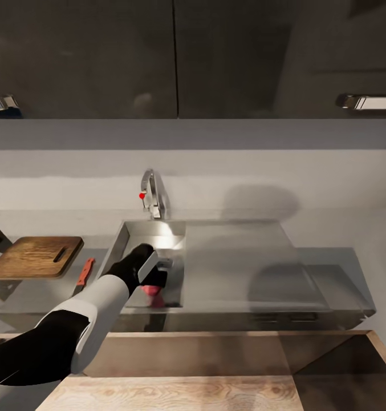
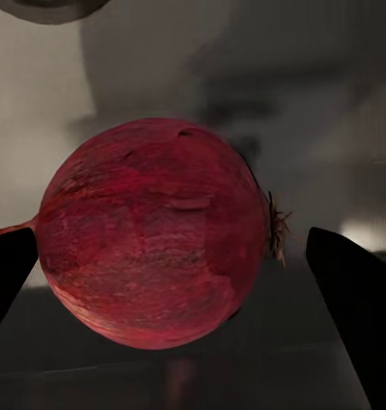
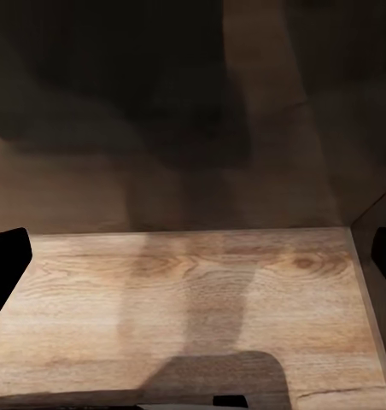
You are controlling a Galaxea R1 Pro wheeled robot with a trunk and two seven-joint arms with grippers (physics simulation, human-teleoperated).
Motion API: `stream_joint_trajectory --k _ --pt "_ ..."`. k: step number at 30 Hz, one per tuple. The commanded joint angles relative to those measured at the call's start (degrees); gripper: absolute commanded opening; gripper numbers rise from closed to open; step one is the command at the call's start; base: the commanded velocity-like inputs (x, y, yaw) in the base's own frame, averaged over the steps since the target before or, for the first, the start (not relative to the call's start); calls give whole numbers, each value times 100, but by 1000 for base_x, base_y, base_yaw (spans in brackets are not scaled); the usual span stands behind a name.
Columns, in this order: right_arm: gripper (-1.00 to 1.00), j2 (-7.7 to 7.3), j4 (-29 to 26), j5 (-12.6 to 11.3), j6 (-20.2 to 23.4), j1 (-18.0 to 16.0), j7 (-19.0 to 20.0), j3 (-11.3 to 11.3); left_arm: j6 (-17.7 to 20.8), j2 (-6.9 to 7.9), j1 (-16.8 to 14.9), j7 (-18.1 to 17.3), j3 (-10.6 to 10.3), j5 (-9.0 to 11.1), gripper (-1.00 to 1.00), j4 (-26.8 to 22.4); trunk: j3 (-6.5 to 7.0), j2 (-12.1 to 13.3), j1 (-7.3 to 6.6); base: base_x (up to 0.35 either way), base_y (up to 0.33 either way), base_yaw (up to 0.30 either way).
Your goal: In the kitchen, take the Vidalia onion out of the sink, dice it on the chopping board with the paring knife, put the diced onion into the bowl on the countertop, then place both the paring knife and the chopping board into the sink.
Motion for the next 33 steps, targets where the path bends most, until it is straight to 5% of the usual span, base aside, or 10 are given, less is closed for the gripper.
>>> stream_joint_trajectory --k 1,13,33 --pt "100 7 -10 62 -2 2 -31 -25 27 3 -4 46 -40 61 -100 -61 -1 -10 4 0 0 0" --pt "100 7 -10 62 -2 2 -31 -25 62 9 -4 52 -40 62 -100 -594 107 -10 4 0 0 0" --pt "100 -2 -10 62 21 2 -39 -42 150 179 12 52 -48 78 -100 -2333 277 -10 4 0 0 0"
